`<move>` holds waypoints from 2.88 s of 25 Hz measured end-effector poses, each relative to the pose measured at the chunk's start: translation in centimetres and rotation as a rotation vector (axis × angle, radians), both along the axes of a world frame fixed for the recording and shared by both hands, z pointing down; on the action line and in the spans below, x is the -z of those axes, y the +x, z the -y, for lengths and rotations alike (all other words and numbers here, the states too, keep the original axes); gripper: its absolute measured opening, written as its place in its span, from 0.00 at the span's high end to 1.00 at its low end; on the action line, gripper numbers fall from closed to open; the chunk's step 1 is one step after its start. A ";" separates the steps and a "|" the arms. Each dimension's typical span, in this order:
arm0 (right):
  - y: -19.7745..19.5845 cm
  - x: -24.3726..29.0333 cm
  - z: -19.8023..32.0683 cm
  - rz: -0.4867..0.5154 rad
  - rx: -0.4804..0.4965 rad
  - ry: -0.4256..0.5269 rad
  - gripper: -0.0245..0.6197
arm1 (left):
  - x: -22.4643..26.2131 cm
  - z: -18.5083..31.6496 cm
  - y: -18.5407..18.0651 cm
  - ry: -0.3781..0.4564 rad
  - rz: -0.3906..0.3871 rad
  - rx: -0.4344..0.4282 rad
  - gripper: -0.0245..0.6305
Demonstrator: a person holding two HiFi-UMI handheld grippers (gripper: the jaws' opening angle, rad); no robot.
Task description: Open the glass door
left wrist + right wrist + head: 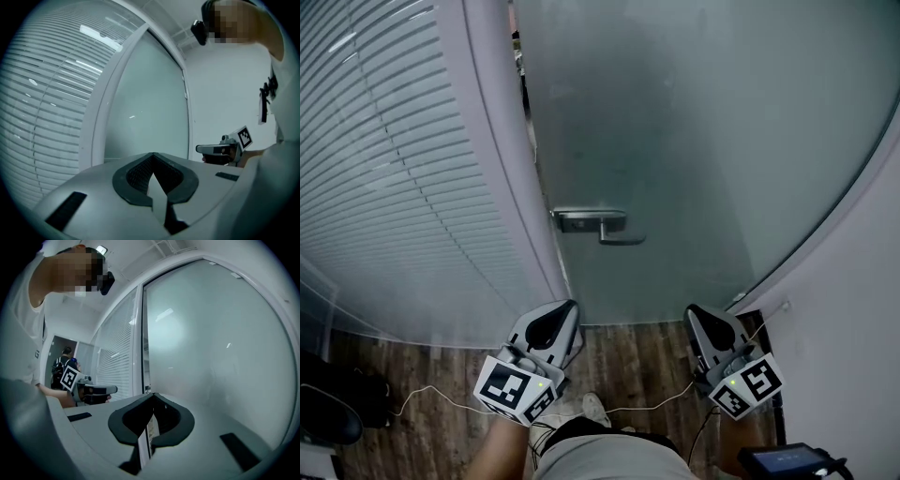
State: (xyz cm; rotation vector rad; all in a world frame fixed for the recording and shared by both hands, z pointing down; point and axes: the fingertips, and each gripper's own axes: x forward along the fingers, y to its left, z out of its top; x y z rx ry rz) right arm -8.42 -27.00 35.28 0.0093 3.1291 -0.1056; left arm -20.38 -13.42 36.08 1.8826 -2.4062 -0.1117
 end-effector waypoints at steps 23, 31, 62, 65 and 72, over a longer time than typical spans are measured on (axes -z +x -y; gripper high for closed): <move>-7.4 -0.5 3.2 -0.062 0.086 0.029 0.96 | 0.1 3.0 -4.4 0.013 -0.032 0.058 0.96; -10.4 -3.9 6.4 -0.137 0.126 0.017 0.93 | -1.3 5.0 -4.7 -0.004 -0.057 0.087 0.96; -18.9 -14.5 8.7 -0.399 0.181 0.108 0.62 | -3.6 2.6 -4.4 -0.052 -0.077 0.159 0.96; -17.9 -14.4 7.8 -0.382 0.175 0.116 0.70 | -3.6 1.8 -3.5 -0.044 -0.071 0.163 0.96; -18.5 -13.6 8.1 -0.375 0.186 0.129 0.71 | -2.8 1.9 -3.6 -0.035 -0.069 0.174 0.96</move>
